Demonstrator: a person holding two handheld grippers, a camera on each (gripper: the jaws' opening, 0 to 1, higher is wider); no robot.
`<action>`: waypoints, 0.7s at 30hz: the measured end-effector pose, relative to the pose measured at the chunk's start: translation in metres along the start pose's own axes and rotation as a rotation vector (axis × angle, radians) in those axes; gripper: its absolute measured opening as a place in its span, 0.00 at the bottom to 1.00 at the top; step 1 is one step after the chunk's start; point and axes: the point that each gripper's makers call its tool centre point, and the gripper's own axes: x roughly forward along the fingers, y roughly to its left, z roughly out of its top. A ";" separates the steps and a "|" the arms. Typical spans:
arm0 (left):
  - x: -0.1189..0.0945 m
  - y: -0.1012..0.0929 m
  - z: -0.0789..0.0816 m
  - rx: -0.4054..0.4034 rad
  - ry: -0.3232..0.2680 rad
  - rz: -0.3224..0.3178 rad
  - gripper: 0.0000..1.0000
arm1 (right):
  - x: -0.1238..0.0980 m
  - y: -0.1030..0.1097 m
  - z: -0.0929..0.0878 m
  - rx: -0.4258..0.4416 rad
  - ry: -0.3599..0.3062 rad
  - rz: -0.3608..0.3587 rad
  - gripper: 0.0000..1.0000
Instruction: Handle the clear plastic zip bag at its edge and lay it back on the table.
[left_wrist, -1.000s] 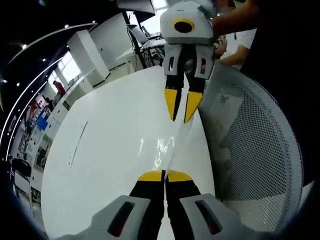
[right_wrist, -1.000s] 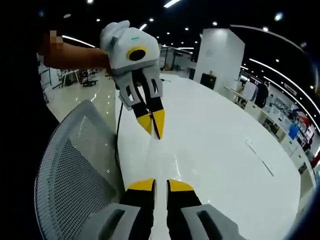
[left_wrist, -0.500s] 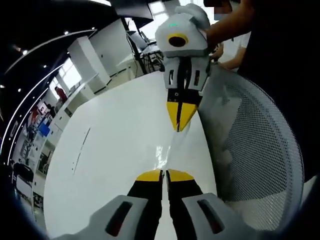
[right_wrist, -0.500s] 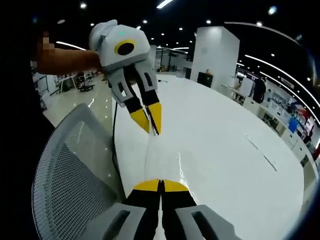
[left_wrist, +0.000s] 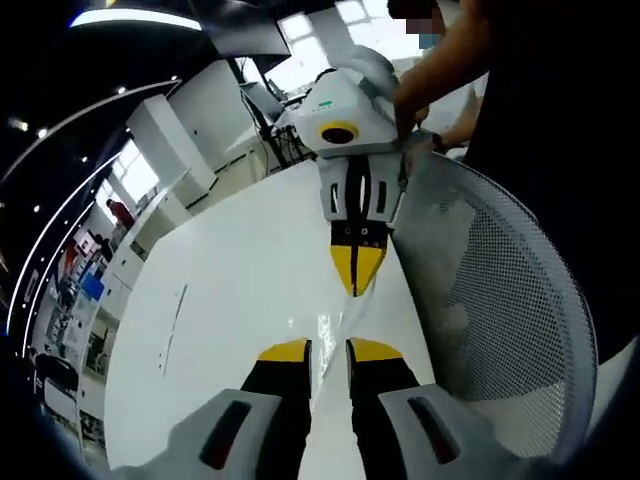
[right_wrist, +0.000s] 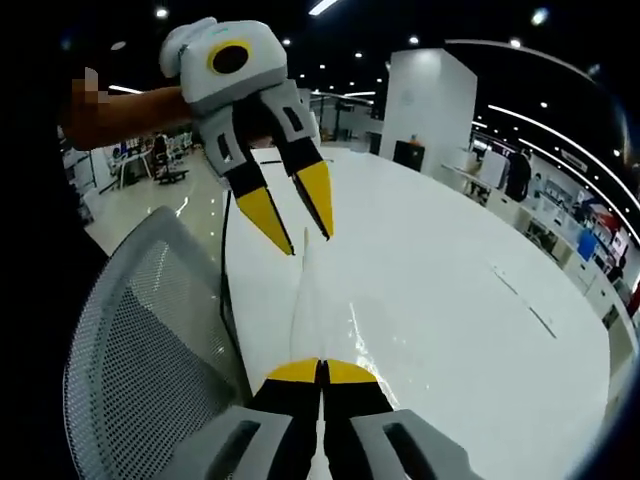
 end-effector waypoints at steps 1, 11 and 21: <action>0.001 -0.002 0.002 0.006 -0.002 -0.012 0.12 | 0.000 0.000 0.000 0.004 0.000 0.000 0.00; 0.020 -0.023 0.010 0.054 -0.013 -0.093 0.11 | 0.000 -0.001 0.002 0.056 -0.002 0.000 0.00; 0.034 -0.028 0.007 0.119 0.022 -0.121 0.10 | -0.001 -0.003 0.008 0.076 -0.003 0.006 0.00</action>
